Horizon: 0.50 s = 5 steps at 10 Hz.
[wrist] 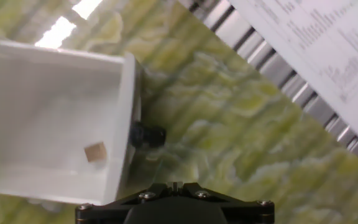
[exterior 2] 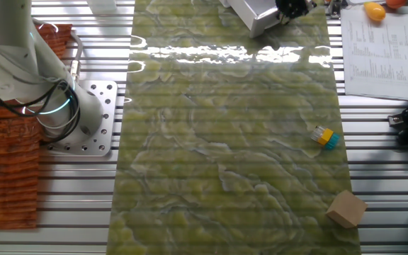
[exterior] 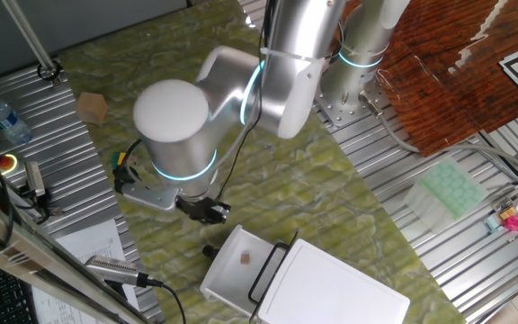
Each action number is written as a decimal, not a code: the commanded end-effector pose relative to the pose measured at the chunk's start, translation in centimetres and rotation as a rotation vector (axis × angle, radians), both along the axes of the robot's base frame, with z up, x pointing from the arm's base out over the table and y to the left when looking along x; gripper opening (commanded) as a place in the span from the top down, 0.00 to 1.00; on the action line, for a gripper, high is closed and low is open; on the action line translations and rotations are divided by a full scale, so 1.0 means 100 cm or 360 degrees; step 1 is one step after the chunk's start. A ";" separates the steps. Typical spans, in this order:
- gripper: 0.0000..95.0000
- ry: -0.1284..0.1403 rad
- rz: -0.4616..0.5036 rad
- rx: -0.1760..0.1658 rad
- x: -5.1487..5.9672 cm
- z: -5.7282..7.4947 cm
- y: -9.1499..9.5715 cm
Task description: Put things in the drawer
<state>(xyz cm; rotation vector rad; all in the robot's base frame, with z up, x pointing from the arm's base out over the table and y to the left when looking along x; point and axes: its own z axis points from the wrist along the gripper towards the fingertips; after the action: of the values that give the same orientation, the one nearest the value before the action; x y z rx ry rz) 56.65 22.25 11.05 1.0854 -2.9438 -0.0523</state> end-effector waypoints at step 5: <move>1.00 0.0037 -0.0088 0.0085 -0.004 -0.007 0.001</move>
<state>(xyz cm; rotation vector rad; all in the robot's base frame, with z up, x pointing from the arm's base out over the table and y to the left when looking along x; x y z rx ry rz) 56.38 22.45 10.27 1.0015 -2.9734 -0.1641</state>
